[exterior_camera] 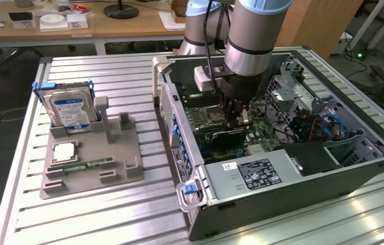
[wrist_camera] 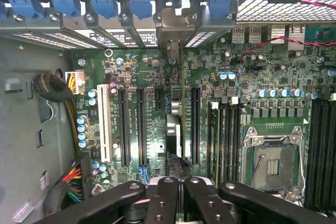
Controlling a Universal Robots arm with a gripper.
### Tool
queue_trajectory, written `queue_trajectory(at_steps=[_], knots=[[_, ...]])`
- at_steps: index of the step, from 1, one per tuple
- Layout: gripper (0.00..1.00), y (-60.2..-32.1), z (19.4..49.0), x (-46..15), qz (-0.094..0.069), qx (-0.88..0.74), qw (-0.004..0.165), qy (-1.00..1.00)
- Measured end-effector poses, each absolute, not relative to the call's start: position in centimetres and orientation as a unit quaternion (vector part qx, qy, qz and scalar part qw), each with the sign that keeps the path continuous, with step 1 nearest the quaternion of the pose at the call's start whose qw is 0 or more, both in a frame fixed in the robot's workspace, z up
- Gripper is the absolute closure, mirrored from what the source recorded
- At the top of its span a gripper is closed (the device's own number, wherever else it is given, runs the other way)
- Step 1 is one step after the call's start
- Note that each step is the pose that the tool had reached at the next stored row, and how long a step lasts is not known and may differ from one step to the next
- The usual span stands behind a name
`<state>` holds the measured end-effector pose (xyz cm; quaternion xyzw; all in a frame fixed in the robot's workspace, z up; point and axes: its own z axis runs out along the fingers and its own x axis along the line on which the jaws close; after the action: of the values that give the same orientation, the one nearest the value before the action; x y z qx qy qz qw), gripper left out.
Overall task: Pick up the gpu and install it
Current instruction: 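Insert the gpu into the slot, then press down on the gpu until it lock into place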
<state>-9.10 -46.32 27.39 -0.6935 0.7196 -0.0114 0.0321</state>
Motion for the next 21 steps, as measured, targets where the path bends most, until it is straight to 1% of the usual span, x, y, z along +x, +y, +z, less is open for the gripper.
queue_trajectory(at_steps=[13,21], knots=[[0.9,-46.3,27.4,-9.1,-0.011,-0.694,0.032,0.72],[0.9,-46.3,27.4,-10.3,-0.012,-0.694,0.031,0.719]])
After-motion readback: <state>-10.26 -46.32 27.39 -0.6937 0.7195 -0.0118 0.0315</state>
